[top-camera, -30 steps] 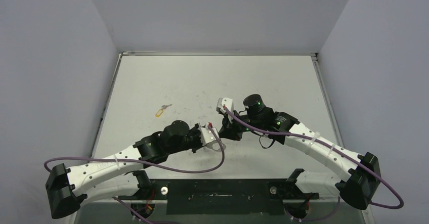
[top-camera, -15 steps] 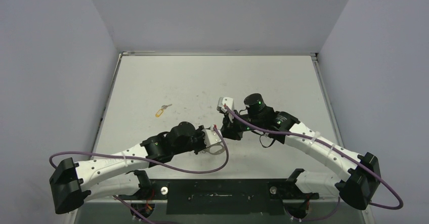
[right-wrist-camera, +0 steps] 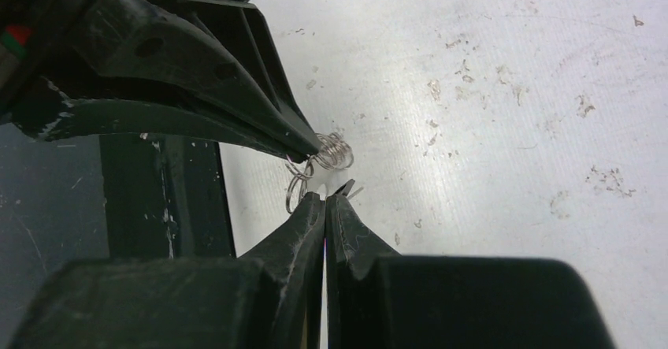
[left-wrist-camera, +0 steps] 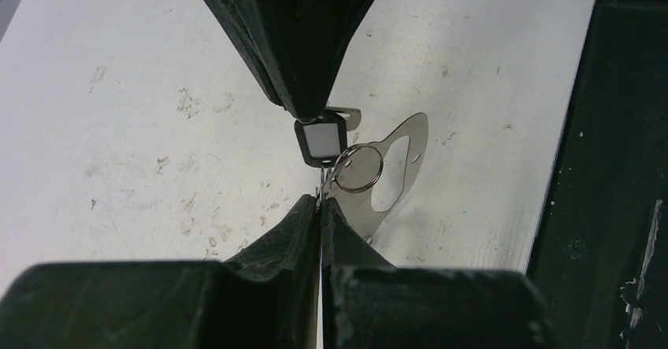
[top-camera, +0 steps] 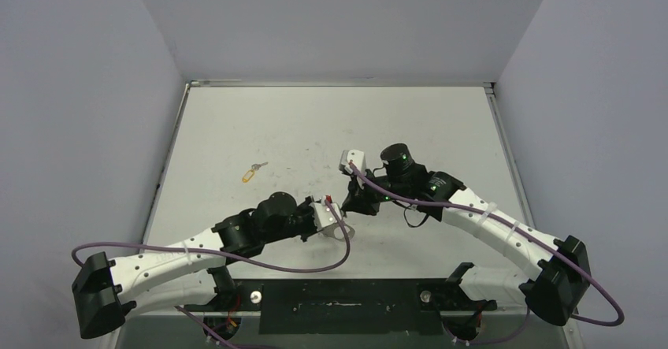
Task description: Put the keys on the keyring
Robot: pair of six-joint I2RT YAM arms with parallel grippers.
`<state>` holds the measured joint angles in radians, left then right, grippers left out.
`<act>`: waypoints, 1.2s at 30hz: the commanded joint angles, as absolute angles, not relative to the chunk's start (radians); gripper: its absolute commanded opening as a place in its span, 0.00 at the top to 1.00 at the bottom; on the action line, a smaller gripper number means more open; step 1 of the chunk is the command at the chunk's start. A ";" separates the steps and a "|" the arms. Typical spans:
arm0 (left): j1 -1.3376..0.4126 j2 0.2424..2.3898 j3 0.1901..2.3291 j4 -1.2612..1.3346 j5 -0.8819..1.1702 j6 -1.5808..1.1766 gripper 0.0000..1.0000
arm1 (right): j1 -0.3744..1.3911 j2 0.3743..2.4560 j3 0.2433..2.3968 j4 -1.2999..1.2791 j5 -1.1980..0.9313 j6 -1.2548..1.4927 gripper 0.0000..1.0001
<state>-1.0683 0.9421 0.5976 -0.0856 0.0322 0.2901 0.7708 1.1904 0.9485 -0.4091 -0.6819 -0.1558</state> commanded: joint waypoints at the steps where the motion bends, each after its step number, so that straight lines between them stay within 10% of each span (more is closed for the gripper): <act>1: -1.075 0.913 0.598 -0.014 0.055 0.268 1.00 | 0.750 1.186 0.974 -0.394 -0.646 -0.187 1.00; 36: -1.075 0.929 0.598 0.043 0.049 0.254 1.00 | 0.803 1.214 0.967 -0.358 -0.773 -0.187 1.00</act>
<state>-1.0683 0.9340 0.5838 -0.0437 0.0383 0.2684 0.7937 1.2255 0.9485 -0.3981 -0.7277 -0.1734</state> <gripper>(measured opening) 0.009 0.029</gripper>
